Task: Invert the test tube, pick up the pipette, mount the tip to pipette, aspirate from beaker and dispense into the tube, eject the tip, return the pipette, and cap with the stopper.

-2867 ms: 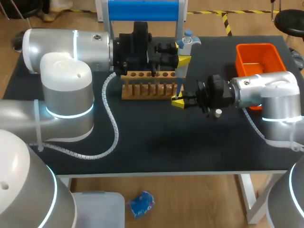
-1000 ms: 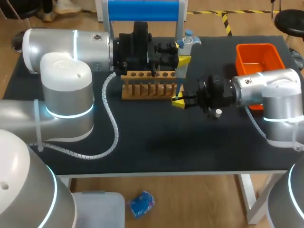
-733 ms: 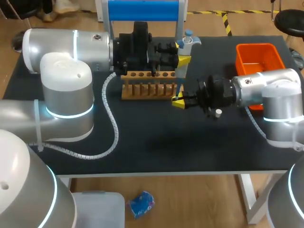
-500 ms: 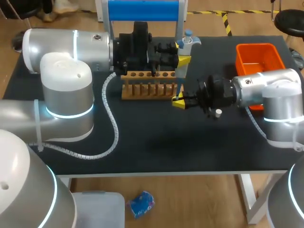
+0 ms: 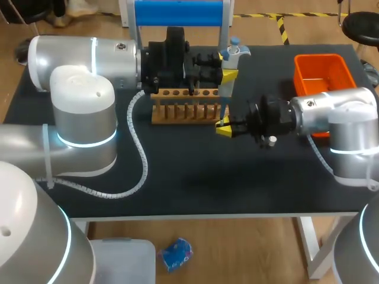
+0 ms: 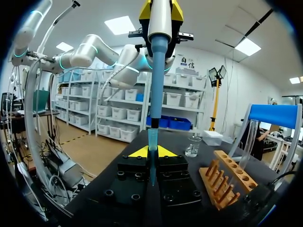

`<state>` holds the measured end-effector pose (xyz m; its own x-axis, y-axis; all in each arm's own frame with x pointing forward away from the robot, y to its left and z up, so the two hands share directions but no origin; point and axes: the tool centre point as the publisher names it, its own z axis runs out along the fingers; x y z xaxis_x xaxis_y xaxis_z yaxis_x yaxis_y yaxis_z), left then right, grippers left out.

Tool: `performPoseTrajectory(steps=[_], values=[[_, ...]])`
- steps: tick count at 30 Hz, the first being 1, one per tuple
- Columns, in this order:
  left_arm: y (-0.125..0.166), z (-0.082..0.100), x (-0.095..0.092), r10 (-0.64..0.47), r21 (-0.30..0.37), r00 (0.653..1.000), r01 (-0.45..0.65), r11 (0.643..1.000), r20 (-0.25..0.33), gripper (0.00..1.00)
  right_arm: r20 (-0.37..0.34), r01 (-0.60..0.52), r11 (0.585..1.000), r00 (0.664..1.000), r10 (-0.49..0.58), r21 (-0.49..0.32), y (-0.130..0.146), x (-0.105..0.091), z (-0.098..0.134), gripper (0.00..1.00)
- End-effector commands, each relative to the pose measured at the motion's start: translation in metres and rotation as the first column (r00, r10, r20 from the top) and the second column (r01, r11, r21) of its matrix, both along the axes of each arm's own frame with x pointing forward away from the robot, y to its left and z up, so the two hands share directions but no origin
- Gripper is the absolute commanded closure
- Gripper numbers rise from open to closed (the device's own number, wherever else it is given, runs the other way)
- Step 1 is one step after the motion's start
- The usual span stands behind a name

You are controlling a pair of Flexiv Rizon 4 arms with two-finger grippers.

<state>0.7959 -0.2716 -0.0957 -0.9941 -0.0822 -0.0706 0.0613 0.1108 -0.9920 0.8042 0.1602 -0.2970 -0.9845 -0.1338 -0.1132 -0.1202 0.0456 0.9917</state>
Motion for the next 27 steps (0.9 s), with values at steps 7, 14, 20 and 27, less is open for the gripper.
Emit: performPoseTrajectory(steps=[7,14,20,27], values=[[-0.0009,-0.0006,0.0003,0.001,-0.003,1.000,-0.001,1.000,0.001,1.00,0.006,-0.001,1.000,1.000,0.001,-0.002,0.0011,-0.0004,0.0047,1.00],[-0.0009,-0.0006,0.0003,0.001,-0.003,1.000,-0.001,1.000,0.001,1.00,0.007,-0.003,1.000,1.000,0.003,-0.005,0.0013,0.0007,0.0049,1.00],[-0.0009,-0.0006,0.0003,0.001,-0.003,1.000,-0.001,1.000,0.001,1.00,-0.004,-0.002,1.000,1.000,0.002,-0.006,0.0014,-0.0013,0.0028,1.00],[-0.0009,-0.0006,0.0003,0.001,-0.003,1.000,-0.001,1.000,0.001,1.00,-0.016,-0.005,1.000,1.000,0.005,-0.008,0.0031,0.0020,0.0010,1.00]])
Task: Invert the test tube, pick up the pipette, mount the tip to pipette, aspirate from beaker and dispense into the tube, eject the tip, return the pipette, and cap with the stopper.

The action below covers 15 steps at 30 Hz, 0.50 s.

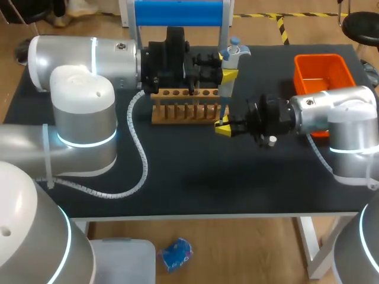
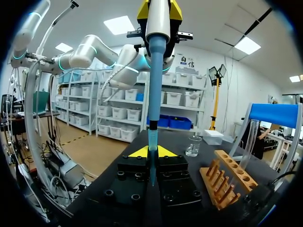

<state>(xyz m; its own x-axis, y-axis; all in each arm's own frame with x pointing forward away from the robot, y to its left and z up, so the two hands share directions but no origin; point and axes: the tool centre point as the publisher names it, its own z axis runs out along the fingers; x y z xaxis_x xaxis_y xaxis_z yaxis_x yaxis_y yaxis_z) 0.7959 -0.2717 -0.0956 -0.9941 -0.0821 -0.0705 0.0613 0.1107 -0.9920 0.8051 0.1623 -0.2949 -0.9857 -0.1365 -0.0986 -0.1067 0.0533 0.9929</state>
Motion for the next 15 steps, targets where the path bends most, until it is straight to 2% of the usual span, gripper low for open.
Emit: performPoseTrajectory(steps=[1,15], values=[[-0.0008,-0.0006,0.0003,0.001,-0.003,1.000,-0.001,1.000,0.001,1.00,-0.003,-0.003,1.000,1.000,0.003,0.001,0.0015,0.0015,-0.0011,1.00],[-0.0008,-0.0006,0.0003,0.001,-0.003,1.000,-0.001,1.000,0.001,1.00,0.005,-0.005,1.000,1.000,0.005,0.018,0.0012,-0.0012,0.0049,1.00]])
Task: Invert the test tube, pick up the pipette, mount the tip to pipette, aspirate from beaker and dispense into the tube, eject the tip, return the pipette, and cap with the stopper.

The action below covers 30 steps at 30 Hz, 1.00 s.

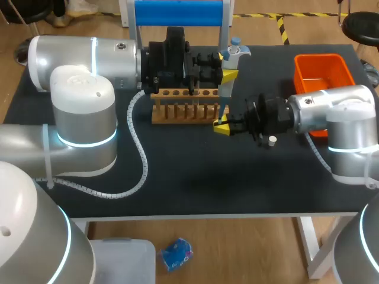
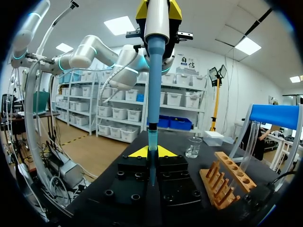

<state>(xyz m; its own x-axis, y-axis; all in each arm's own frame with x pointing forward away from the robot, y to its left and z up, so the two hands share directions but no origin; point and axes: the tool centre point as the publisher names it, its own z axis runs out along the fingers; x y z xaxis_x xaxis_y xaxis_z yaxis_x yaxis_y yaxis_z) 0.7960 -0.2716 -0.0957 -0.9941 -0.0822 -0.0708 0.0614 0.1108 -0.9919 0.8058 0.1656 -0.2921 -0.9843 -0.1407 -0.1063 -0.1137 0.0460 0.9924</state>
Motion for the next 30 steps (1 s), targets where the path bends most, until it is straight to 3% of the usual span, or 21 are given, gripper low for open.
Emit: performPoseTrajectory(steps=[1,30], values=[[-0.0009,-0.0006,0.0002,0.001,-0.003,1.000,-0.001,1.000,0.001,1.00,-0.004,-0.001,1.000,1.000,0.001,0.016,-0.0023,-0.0022,0.0026,1.00],[-0.0009,-0.0006,0.0002,0.001,-0.003,1.000,-0.001,1.000,0.001,1.00,-0.063,-0.002,0.998,0.998,0.007,0.068,0.0013,-0.0043,0.0075,1.00]])
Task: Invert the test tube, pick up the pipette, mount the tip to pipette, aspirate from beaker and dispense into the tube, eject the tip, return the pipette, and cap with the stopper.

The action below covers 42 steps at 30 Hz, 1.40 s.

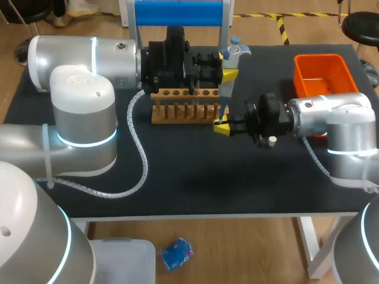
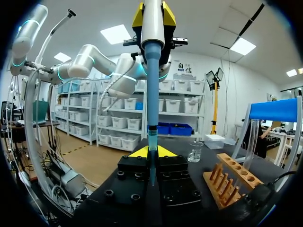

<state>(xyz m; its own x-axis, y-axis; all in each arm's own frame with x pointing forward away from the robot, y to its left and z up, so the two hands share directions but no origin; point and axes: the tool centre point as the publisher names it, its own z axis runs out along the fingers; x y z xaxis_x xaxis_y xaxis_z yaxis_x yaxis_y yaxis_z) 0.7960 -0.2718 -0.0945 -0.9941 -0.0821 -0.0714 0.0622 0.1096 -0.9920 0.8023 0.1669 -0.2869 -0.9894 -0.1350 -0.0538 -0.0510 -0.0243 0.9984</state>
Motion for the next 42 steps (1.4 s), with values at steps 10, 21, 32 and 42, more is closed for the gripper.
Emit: performPoseTrajectory(steps=[10,21,32,42], values=[[-0.001,-0.002,0.000,0.001,-0.002,1.000,-0.001,1.000,0.000,1.00,0.023,-0.008,1.000,1.000,0.009,-0.022,-0.001,0.005,0.007,1.00],[-0.001,-0.002,0.000,0.001,-0.002,1.000,-0.001,1.000,0.000,1.00,0.052,-0.008,1.000,0.999,0.009,-0.017,0.000,0.005,0.007,1.00],[-0.001,-0.002,0.000,0.001,-0.002,1.000,-0.001,1.000,0.000,1.00,0.077,-0.009,1.000,0.997,0.010,-0.010,-0.002,0.008,0.009,1.00],[-0.001,-0.002,0.000,0.001,-0.002,1.000,-0.001,1.000,0.000,1.00,0.063,-0.008,1.000,0.998,0.009,-0.017,0.000,0.006,0.016,1.00]])
